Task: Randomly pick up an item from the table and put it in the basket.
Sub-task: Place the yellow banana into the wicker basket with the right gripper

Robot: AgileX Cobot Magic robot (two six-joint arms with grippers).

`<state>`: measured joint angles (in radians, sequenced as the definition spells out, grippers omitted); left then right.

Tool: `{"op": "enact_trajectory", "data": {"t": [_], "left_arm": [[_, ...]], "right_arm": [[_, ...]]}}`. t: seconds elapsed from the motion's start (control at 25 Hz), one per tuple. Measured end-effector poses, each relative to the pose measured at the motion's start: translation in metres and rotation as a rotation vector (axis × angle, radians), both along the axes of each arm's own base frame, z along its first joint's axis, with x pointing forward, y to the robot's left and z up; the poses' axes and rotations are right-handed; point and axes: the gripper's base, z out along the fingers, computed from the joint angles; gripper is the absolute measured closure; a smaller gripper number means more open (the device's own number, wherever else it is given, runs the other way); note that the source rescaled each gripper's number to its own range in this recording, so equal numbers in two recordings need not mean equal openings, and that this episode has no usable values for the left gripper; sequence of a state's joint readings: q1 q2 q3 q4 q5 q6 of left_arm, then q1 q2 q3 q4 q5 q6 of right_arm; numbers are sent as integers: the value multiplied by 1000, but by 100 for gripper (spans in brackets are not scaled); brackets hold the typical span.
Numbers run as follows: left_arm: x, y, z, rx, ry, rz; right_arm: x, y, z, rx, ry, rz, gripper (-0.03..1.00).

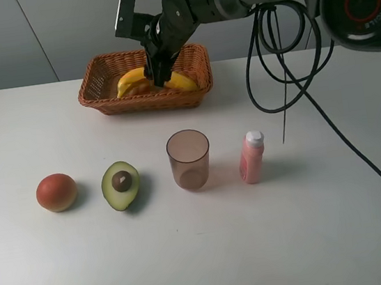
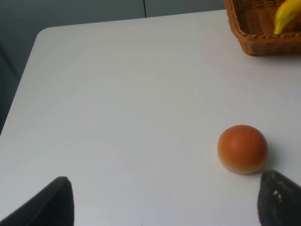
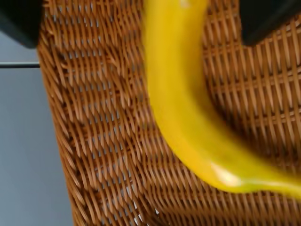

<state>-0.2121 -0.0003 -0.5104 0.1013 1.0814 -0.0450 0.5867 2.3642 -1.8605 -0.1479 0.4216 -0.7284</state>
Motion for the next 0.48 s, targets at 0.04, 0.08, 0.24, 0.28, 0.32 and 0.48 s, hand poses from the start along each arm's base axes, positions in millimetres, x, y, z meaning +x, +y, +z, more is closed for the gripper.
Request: {"op": "enact_trajectory", "data": {"t": [0.04,0.08,0.24,0.28,0.32,0.48], "left_arm": [[0,0,0,0,0,0],[0,0,0,0,0,0],[0,0,0,0,0,0],[0,0,0,0,0,0],[0,0,0,0,0,0],[0,0,0,0,0,0]], "right_arm": [[0,0,0,0,0,0,3],[0,0,0,0,0,0,3],[0,0,0,0,0,0,-3],[0,0,0,0,0,0,-3],[0,0,0,0,0,0,-3],[0,0,2,1,-1,0,-3]]}}
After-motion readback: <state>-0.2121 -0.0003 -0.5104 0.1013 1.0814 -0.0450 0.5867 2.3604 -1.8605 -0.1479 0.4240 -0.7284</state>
